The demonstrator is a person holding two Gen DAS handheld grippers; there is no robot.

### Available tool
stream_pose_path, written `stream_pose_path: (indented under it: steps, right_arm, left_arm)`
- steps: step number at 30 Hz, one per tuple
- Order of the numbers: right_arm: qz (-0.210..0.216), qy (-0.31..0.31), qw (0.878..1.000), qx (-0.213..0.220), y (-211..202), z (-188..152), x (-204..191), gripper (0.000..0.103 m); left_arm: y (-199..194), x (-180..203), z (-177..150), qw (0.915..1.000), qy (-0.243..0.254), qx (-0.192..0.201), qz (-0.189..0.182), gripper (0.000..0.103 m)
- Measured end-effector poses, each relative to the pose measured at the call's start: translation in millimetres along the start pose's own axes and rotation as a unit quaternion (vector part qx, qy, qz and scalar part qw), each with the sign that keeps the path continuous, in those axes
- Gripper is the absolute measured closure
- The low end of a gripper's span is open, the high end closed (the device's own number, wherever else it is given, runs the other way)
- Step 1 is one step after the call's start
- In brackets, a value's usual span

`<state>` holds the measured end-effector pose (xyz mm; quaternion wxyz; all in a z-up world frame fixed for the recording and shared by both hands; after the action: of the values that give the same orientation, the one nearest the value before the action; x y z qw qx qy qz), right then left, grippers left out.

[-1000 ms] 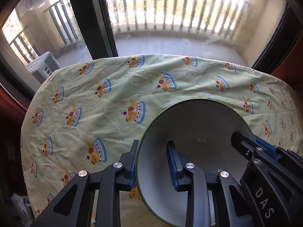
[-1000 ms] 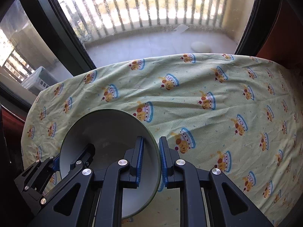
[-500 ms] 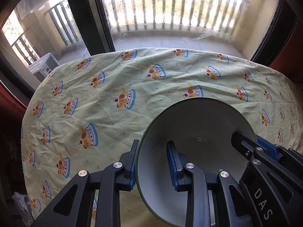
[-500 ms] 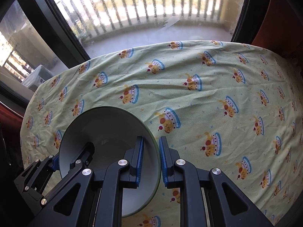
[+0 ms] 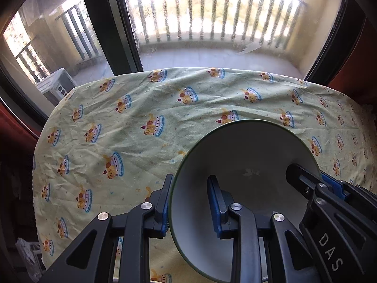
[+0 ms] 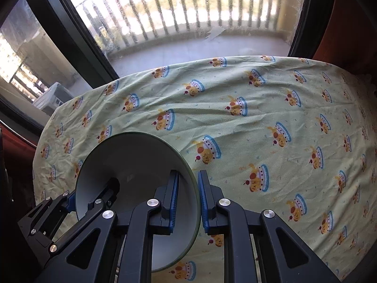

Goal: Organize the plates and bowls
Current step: 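Lift the last white bowl with both tools and carry it to the nested bowls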

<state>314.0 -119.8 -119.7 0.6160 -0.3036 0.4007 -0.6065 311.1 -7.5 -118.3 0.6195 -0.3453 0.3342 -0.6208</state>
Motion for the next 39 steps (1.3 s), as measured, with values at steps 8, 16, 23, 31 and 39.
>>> stream_pose_path:
  steps: [8,16,23,31,39]
  right_arm:
    - [0.01,-0.013,0.999,0.03,-49.1,3.7,17.3,0.083]
    - [0.021,-0.033,0.998,0.051,-95.3,-8.1,37.3,0.083]
    - [0.03,-0.044,0.997,0.062,-130.4,-29.5,58.5,0.083]
    - [0.035,-0.056,0.996,0.061,-151.4,-61.4,83.4,0.083]
    - [0.037,-0.068,0.996,0.044,-155.7,-96.0,102.4,0.083]
  left_arm:
    - [-48.0,21.3,-2.8,0.9995,-0.011,0.029,0.006,0.076]
    - [-88.3,41.0,-22.1,0.9986,-0.028,0.042,0.01,0.076]
    - [-118.9,60.1,-44.6,0.9979,-0.029,0.056,0.015,0.076]
    - [-132.7,78.7,-81.0,0.9982,-0.035,0.048,0.008,0.076]
    - [-135.0,91.9,-117.2,0.999,-0.033,0.028,0.01,0.076]
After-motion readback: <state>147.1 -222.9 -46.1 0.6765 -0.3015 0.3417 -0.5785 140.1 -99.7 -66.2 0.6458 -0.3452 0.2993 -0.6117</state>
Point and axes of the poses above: each gripper's, at about its wrist camera, not at the fingertips, and y roughly the way its jaws point, x to its right, z to its top, the point moved 6 cm from there along y, roughly the way its jaws point, and after that the axes turned 9 degrees about x, right-handed, at the moved point
